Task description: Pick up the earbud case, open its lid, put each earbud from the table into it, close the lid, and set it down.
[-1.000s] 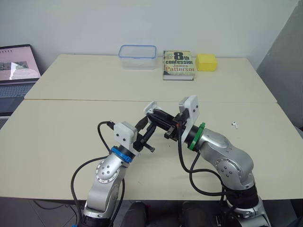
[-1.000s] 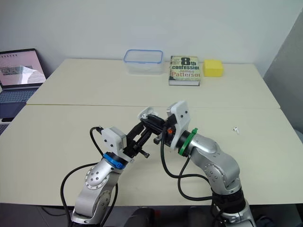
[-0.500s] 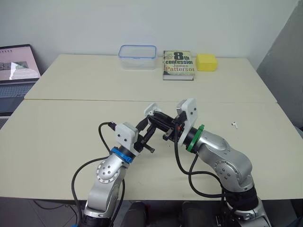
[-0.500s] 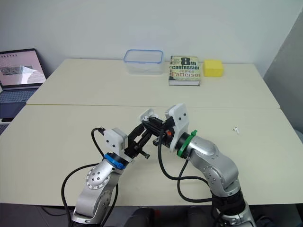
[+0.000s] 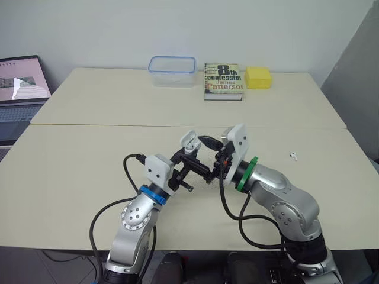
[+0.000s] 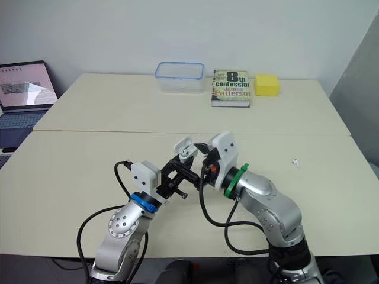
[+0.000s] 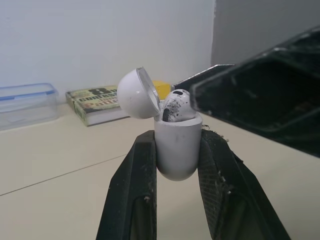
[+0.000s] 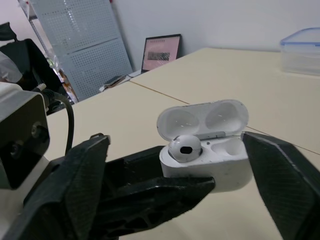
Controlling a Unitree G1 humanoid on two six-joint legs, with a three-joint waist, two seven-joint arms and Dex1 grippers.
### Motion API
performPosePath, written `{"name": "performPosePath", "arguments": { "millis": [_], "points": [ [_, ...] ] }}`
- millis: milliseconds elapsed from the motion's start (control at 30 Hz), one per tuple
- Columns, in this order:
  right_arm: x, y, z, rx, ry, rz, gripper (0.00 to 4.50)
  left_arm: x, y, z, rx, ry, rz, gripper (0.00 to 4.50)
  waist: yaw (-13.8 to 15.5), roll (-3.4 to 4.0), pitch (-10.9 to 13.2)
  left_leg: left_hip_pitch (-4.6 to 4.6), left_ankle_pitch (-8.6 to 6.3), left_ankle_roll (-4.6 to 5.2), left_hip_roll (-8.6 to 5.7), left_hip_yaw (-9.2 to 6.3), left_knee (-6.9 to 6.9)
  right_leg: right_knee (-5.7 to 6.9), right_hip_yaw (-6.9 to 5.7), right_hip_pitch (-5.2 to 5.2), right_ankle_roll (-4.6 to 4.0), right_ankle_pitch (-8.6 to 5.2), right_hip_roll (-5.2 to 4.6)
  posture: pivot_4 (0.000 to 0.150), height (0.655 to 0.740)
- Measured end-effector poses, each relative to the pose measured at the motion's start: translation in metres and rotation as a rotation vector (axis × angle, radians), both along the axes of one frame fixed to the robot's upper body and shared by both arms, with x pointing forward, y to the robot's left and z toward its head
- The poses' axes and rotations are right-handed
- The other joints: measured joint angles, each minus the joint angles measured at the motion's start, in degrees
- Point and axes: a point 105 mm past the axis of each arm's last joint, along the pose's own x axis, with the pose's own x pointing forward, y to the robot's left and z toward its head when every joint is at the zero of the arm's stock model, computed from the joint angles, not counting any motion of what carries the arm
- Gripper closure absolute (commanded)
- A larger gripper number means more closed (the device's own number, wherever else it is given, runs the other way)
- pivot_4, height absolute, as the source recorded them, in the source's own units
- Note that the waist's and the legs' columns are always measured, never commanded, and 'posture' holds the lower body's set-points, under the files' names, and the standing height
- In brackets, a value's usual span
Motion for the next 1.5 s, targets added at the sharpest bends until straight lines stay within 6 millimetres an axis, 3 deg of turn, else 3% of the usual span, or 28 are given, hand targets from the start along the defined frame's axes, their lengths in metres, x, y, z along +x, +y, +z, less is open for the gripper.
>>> {"name": "performPosePath", "arguments": {
  "millis": [167, 333, 433, 533, 667, 800, 900, 1067, 1167, 1500],
  "points": [
    [0.0, -0.019, 0.006, -0.016, -0.01, -0.013, 0.0, 0.0, -0.002, 0.005, -0.013, -0.023, -0.004, 3.75, 0.1, 0.0, 0.0, -0.02, 0.0, 0.0, 0.0, 0.02, 0.0, -0.03, -0.01, 0.0, 0.0, 0.0, -0.01, 0.15, 0.7391],
    [-0.006, -0.07, 0.021, -0.072, -0.037, -0.035, 0.0, -0.001, -0.001, 0.006, -0.016, -0.032, -0.001, 3.75, 0.2, -0.01, 0.0, -0.06, 0.0, 0.01, -0.01, 0.07, 0.01, -0.08, -0.03, 0.03, 0.01, 0.0, -0.04, 0.15, 0.7391],
    [-0.007, -0.11, 0.022, -0.16, -0.021, -0.12, 0.0, 0.0, 0.0, 0.007, -0.014, -0.035, 0.0, 3.75, 0.2, -0.02, 0.0, -0.06, -0.01, 0.01, -0.03, 0.09, 0.01, -0.1, -0.03, 0.04, 0.04, -0.02, -0.04, 0.15, 0.7391],
    [-0.008, -0.15, 0.014, -0.245, 0.006, -0.258, 0.0, 0.0, 0.001, 0.007, -0.014, -0.038, 0.0, 3.75, 0.3, -0.01, 0.0, -0.05, -0.01, 0.01, -0.03, 0.11, 0.01, -0.09, -0.03, 0.04, 0.07, -0.04, -0.02, 0.15, 0.7391],
    [-0.012, -0.211, -0.012, -0.401, 0.1, -0.514, 0.0, -0.001, 0.002, 0.007, -0.018, -0.042, -0.007, 3.75, 0.5, -0.01, 0.0, -0.04, 0.0, 0.01, -0.04, 0.19, 0.02, -0.08, 0.03, 0.04, 0.07, -0.04, -0.02, 0.15, 0.7391],
    [-0.016, -0.244, -0.024, -0.5, 0.16, -0.699, 0.0, -0.001, 0.002, 0.008, -0.024, -0.042, -0.016, 3.75, 0.2, 0.01, 0.0, 0.0, 0.0, 0.01, -0.02, 0.22, 0.02, -0.06, 0.05, 0.04, 0.08, -0.05, 0.0, 0.15, 0.7391],
    [-0.019, -0.257, -0.026, -0.543, 0.183, -0.765, 0.0, 0.001, 0.002, 0.006, -0.02, -0.035, -0.019, 3.75, 0.3, 0.03, 0.0, -0.04, 0.0, 0.01, -0.03, 0.2, 0.02, -0.11, 0.02, 0.05, 0.09, -0.05, 0.0, 0.15, 0.7391],
    [-0.018, -0.258, -0.03, -0.538, 0.198, -0.752, 0.0, 0.003, 0.002, 0.003, -0.012, -0.028, -0.026, 3.75, 0.2, 0.01, 0.0, -0.02, 0.0, 0.01, -0.04, 0.22, 0.03, -0.12, 0.05, 0.07, 0.1, -0.05, 0.0, 0.15, 0.7391],
    [-0.004, -0.258, -0.035, -0.488, 0.185, -0.753, 0.0, 0.003, 0.001, 0.004, -0.011, -0.031, -0.029, 3.75, 0.1, 0.01, 0.0, 0.03, 0.0, 0.01, -0.04, 0.22, 0.03, -0.11, 0.05, 0.1, 0.11, -0.04, 0.01, 0.15, 0.7391],
    [0.064, -0.26, -0.078, -0.479, 0.15, -0.742, 0.0, 0.005, -0.002, 0.007, -0.01, -0.043, -0.042, 3.75, 0.1, 0.02, 0.0, 0.01, 0.0, 0.0, -0.05, 0.24, 0.02, -0.1, 0.07, 0.07, 0.01, 0.01, 0.0, 0.15, 0.7391]
  ]
}}
